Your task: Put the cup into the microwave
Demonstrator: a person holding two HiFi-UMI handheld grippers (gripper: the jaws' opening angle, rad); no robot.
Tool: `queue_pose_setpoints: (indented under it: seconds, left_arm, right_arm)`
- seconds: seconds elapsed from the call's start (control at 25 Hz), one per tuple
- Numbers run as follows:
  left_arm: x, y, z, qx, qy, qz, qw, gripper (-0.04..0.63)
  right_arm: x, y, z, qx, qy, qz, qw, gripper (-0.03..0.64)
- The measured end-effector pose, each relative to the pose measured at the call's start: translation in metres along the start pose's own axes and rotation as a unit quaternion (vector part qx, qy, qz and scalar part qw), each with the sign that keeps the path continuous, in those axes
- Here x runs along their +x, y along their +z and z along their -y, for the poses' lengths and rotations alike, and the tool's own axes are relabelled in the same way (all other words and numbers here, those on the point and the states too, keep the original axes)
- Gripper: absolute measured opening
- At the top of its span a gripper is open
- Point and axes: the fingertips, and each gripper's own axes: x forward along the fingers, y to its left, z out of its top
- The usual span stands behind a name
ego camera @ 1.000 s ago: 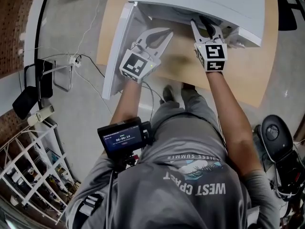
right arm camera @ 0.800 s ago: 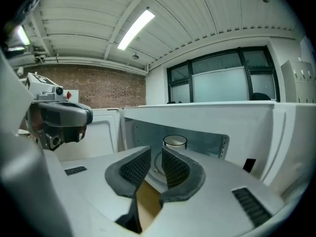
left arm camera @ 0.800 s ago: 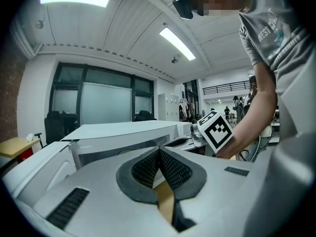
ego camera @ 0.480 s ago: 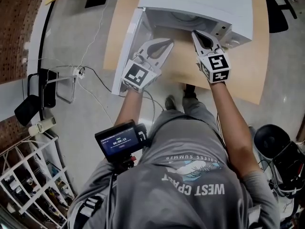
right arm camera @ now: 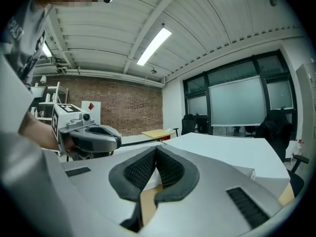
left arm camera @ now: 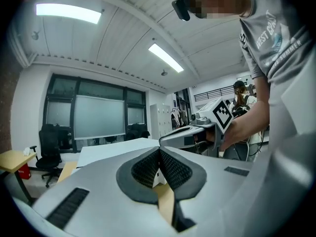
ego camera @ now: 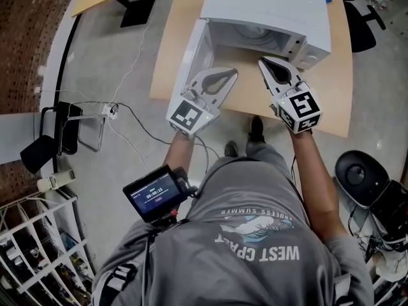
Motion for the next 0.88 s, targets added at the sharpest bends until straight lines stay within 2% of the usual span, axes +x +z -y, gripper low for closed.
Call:
queue_pose_setpoints:
  seconds: [0.08,0.32,0.64,0.8,0.88]
  left_arm:
    - [-0.015,0.013,0.009,0.007,-0.003,0.006,1.0000,0.021]
    - [-0.026,0.024,0.021,0.028,-0.006,0.028,0.9992,0.021]
    - [-0.038,0.017,0.024,0.039,0.007,0.029,0.9988,0.021]
    - [-0.048,0.001,0.025,0.042,0.007,0.032,0.9986,0.021]
    - [-0.060,0.009,0.034,0.044,0.004,0.034,0.9984,0.021]
  right_arm:
    - [-0.012,0.018,-0.019,-0.007,0.008,0.007,1.000,0.018]
    - [-0.043,0.026,-0.042,-0.010,0.032,0.018,0.999,0.020]
    - [-0.077,0.017,-0.057,-0.022,0.044,0.020,0.999,0.018]
    - [-0.078,0.001,-0.068,-0.015,0.040,0.014,0.999,0.018]
    - [-0.087,0.010,-0.082,-0.022,0.039,0.013,0.999,0.018]
